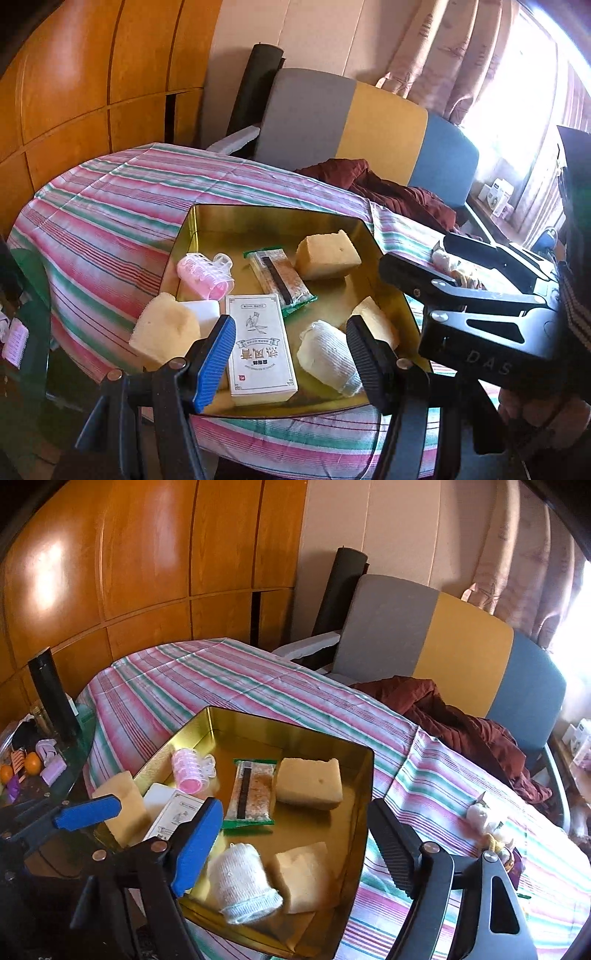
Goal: Organize objects
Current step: 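Withdraw both tools from the tray back toward the remaining items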
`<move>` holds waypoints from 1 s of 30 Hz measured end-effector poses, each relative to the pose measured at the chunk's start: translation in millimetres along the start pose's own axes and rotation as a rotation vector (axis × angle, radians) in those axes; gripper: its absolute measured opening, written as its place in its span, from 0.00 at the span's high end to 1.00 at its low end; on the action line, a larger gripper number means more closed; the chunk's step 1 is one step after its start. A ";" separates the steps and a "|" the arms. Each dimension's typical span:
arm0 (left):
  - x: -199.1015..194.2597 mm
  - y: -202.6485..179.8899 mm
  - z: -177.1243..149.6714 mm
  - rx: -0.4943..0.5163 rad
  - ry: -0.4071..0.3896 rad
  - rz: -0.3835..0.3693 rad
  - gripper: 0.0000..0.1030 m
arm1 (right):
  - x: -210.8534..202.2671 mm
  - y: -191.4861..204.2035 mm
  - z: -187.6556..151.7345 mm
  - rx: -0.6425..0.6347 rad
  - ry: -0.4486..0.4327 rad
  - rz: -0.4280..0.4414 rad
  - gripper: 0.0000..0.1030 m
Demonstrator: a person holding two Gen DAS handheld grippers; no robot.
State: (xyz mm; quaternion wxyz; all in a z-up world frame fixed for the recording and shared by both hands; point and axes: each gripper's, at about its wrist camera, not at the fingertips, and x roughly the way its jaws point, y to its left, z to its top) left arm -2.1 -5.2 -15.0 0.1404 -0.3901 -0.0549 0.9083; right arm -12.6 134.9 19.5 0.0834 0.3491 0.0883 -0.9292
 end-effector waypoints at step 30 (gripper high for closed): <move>14.0 -46.0 9.9 0.126 0.042 0.021 0.39 | 11.3 -87.9 -48.1 0.178 0.087 -0.129 0.17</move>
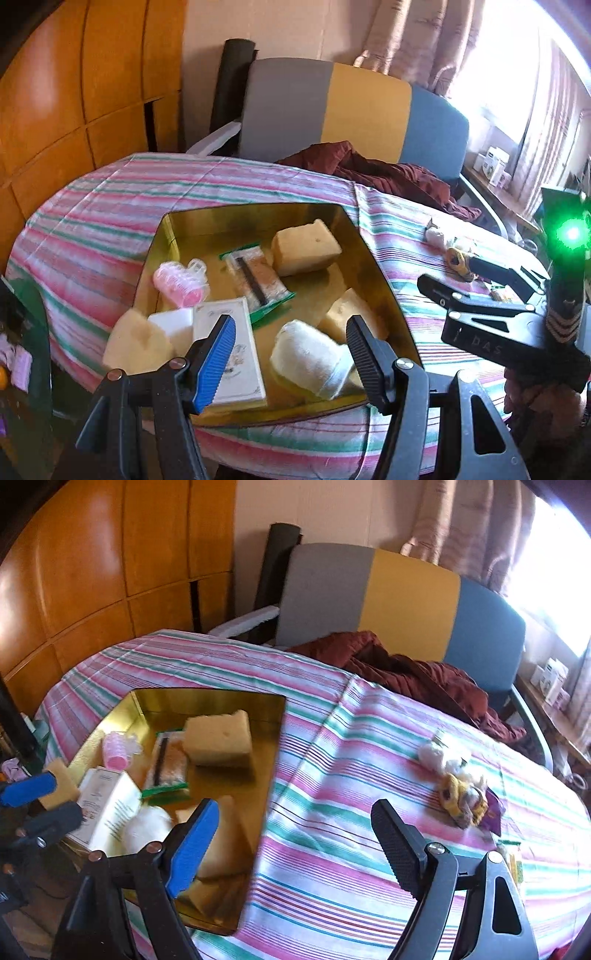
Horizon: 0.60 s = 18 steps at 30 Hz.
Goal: Organize objects
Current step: 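Withdraw both tools from the tray back toward the remaining items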
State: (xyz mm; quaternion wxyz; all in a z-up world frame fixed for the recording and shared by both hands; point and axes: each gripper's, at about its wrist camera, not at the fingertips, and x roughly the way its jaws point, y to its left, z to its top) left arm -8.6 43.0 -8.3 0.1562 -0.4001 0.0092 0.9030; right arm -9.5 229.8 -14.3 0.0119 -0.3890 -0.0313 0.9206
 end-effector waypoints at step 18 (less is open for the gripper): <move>18.2 -77.5 25.6 0.223 -0.012 -0.079 0.38 | 9.6 -115.2 -41.4 0.165 0.125 -0.145 0.17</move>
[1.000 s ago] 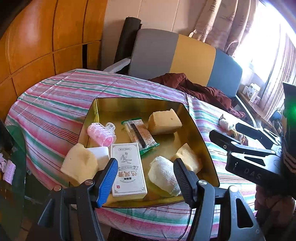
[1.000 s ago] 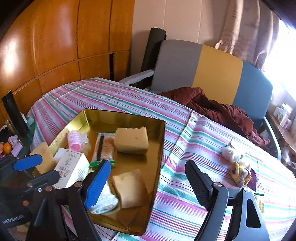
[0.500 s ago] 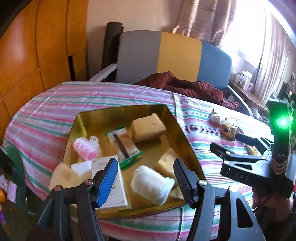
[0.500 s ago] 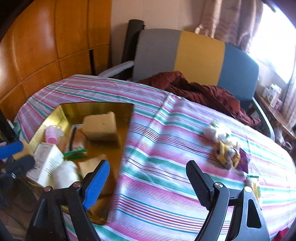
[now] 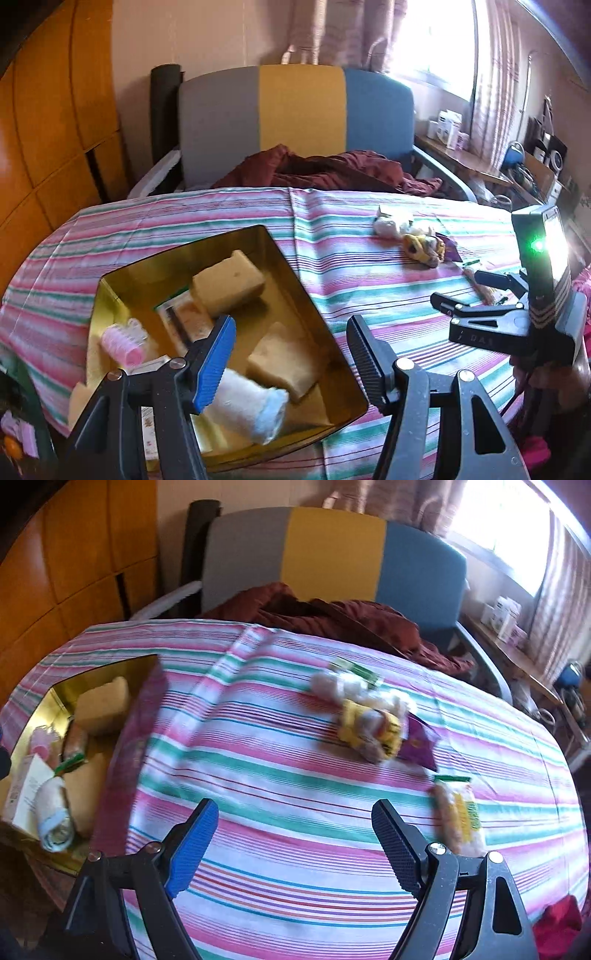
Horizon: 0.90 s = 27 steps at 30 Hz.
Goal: Organize objects
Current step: 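Withdraw both tools from the tray back toward the remaining items, then grasp the plastic bag with the left tool while the right tool grasps the green box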
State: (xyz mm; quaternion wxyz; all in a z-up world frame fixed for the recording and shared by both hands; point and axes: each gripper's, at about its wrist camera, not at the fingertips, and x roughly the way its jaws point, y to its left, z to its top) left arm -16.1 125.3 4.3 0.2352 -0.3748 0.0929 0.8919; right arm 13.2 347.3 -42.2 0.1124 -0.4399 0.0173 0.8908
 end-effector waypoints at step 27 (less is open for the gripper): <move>109.5 -88.6 72.1 0.026 0.172 -0.215 0.39 | 17.1 -144.4 -6.4 0.189 0.029 -0.044 0.17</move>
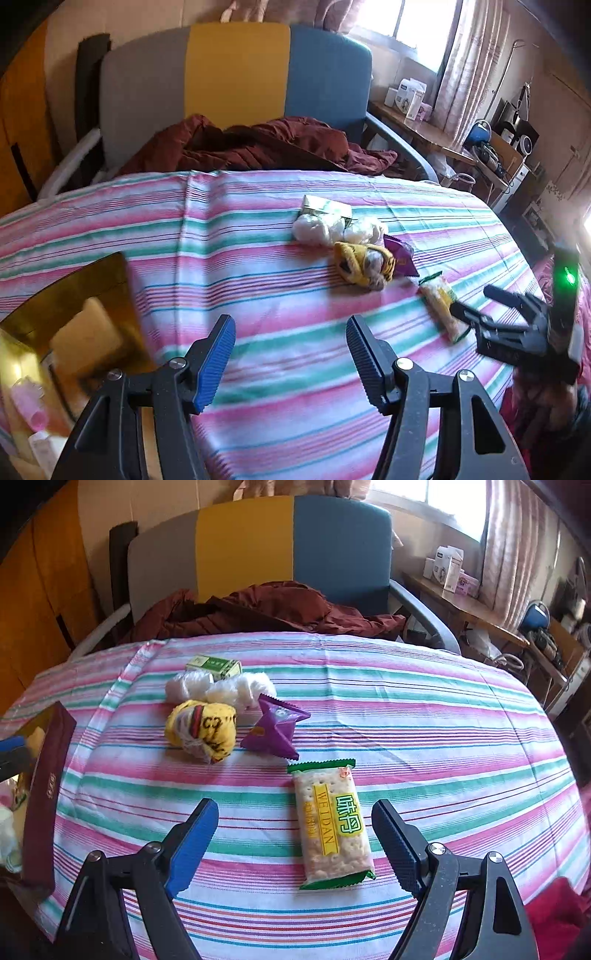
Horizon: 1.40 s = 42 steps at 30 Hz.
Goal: Organize objects
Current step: 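Grasp the plastic bag with the left tool while the right tool grasps the green box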
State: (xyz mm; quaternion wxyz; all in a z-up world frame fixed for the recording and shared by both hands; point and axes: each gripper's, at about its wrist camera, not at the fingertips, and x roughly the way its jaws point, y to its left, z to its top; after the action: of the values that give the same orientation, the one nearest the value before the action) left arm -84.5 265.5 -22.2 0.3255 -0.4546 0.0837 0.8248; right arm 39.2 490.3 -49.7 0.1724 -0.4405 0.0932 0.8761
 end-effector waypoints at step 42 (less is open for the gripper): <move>117.4 31.8 63.7 -0.167 0.098 -0.037 0.58 | 41.8 23.3 86.4 0.034 -0.011 0.151 0.13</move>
State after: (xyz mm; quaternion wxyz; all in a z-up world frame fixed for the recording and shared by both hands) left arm -192.3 322.6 -85.1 0.2971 -0.5214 0.0219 0.7996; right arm -56.7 505.2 -31.7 0.1137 -0.4244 0.1401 0.8873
